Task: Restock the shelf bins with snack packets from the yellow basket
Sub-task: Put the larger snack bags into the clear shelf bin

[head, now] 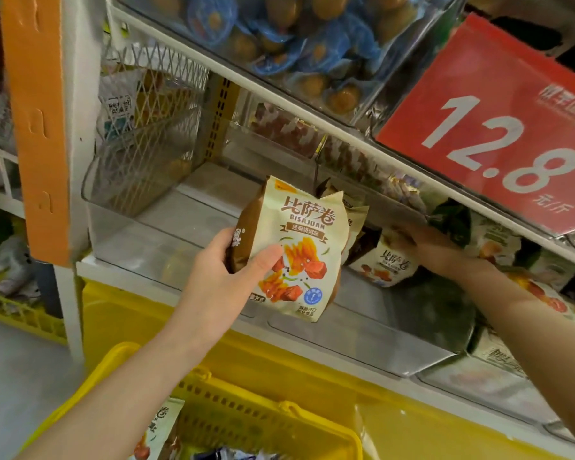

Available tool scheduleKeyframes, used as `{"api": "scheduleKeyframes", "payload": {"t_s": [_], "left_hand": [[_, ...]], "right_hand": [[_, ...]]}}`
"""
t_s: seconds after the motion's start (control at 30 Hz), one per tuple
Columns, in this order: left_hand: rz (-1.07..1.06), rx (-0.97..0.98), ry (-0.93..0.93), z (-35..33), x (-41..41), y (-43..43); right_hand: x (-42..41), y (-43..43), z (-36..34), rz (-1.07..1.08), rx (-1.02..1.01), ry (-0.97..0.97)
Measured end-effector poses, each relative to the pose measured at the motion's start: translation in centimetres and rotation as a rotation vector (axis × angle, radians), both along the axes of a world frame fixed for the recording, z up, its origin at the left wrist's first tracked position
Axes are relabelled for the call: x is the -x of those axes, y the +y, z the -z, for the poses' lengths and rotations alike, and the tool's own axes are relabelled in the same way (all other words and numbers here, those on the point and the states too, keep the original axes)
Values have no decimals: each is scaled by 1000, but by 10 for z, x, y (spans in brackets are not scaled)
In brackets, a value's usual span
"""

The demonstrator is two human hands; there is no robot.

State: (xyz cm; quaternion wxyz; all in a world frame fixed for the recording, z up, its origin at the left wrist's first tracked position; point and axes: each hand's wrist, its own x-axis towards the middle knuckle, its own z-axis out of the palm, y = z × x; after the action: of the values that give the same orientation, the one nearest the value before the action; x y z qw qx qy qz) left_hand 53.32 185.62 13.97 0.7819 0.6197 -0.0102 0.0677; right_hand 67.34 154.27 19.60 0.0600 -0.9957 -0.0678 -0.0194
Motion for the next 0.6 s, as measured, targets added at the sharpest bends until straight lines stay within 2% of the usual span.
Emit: {"api": "scheduleKeyframes", "payload": {"t_s": [0.1, 0.17, 0.27, 0.33, 0.47, 0.6], "left_hand": [[13, -11, 0, 3, 1, -4], [26, -14, 1, 3, 2, -5], [40, -4, 11, 4, 1, -4], [44, 2, 15, 4, 0, -4], [37, 7, 22, 4, -1, -6], [40, -2, 18, 3, -1, -6]], "right_hand": [[-4, 8, 5, 216, 180, -197], [-9, 15, 12, 251, 295, -280], [-13, 17, 19, 180, 232, -204], [-12, 14, 25, 115, 338, -121], [-19, 8, 33, 206, 561, -242], [-25, 22, 35, 301, 490, -270]]}}
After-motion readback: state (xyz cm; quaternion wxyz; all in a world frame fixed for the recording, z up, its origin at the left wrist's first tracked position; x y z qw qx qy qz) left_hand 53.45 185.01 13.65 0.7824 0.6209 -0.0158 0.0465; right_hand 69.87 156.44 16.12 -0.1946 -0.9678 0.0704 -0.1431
